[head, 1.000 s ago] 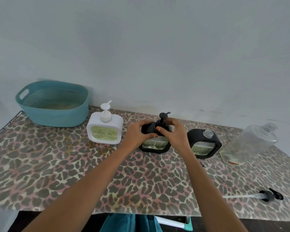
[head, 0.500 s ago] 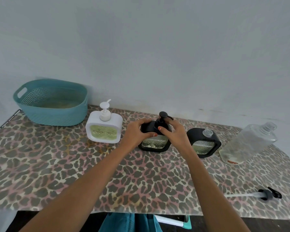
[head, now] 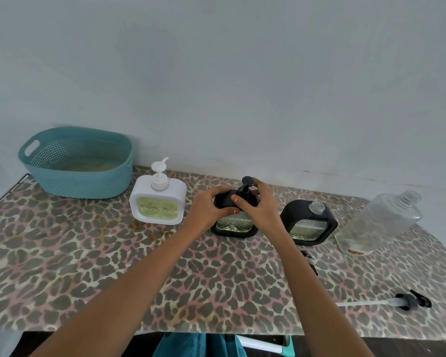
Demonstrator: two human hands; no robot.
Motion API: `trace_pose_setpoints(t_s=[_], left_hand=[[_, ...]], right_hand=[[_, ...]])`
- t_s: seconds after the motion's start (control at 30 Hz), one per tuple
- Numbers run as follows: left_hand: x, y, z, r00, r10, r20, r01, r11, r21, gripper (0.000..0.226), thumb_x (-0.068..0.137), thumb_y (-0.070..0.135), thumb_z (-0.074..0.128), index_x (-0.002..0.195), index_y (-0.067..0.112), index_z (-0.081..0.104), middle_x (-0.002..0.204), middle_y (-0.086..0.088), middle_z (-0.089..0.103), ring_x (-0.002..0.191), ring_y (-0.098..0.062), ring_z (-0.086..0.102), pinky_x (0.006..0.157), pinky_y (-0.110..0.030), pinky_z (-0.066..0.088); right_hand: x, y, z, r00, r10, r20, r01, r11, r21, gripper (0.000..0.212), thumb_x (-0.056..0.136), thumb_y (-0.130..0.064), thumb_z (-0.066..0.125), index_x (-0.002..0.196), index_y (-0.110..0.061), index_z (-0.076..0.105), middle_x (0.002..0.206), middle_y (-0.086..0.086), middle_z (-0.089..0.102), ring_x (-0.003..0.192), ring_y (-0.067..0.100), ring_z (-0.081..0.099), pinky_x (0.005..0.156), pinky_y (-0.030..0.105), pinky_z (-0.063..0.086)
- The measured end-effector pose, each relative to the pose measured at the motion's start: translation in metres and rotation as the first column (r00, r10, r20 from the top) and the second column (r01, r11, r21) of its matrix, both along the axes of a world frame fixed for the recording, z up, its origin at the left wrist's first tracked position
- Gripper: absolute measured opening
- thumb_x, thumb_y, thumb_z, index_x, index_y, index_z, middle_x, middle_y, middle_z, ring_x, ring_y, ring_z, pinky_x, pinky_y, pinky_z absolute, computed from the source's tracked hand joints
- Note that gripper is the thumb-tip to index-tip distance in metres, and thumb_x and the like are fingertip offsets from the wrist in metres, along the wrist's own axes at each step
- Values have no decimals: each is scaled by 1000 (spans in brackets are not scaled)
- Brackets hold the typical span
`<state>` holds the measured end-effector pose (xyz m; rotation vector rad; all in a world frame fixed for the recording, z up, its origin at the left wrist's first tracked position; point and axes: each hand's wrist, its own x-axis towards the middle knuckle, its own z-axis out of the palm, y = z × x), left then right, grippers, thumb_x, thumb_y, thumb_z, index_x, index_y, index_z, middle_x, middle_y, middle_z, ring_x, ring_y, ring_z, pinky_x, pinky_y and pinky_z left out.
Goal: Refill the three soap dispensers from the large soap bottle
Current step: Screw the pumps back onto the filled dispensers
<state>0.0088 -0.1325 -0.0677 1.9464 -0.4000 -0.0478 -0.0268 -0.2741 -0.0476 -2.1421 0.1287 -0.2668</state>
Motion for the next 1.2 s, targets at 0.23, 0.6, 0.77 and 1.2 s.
trace_pose_setpoints(t_s=[0.23,0.6,0.77,1.2], left_hand=[[1,0,-2,1000,4,-7,-4,1000,4,58,66,23,80,119,14,58,118,-1,62,100,-2,50,81,-2,34],[1,0,-1,1000,-12,-4,12,1000,-19,56,68,17,79,119,11,58,118,-5,62,100,-6,50,80,-4,33],[0,1,-1,1000,-8,-2,8,1000,-19,55,68,18,79,118,12,58,116,-3,62,99,-5,51,81,-7,34],[-1,-1,-1,1000,16,24,-16,1000,-12,55,67,18,79,117,10,59,115,-4,63,99,-5,50,78,2,31]], right_hand=[[-3,-13,6,997,66,51,-65,998,-27,19,82,-9,66,98,-19,64,81,-22,58,75,-17,54,66,-3,37],[5,3,5,991,-129,24,131,981,-143,32,73,-26,75,96,-18,55,89,-8,55,90,12,52,90,33,40],[1,-8,12,998,58,29,-56,995,-77,28,81,-20,68,107,-10,62,96,1,59,85,11,55,67,1,38],[8,3,8,979,-199,43,203,964,-172,20,71,-37,75,72,-28,58,65,-13,58,74,10,60,104,51,27]])
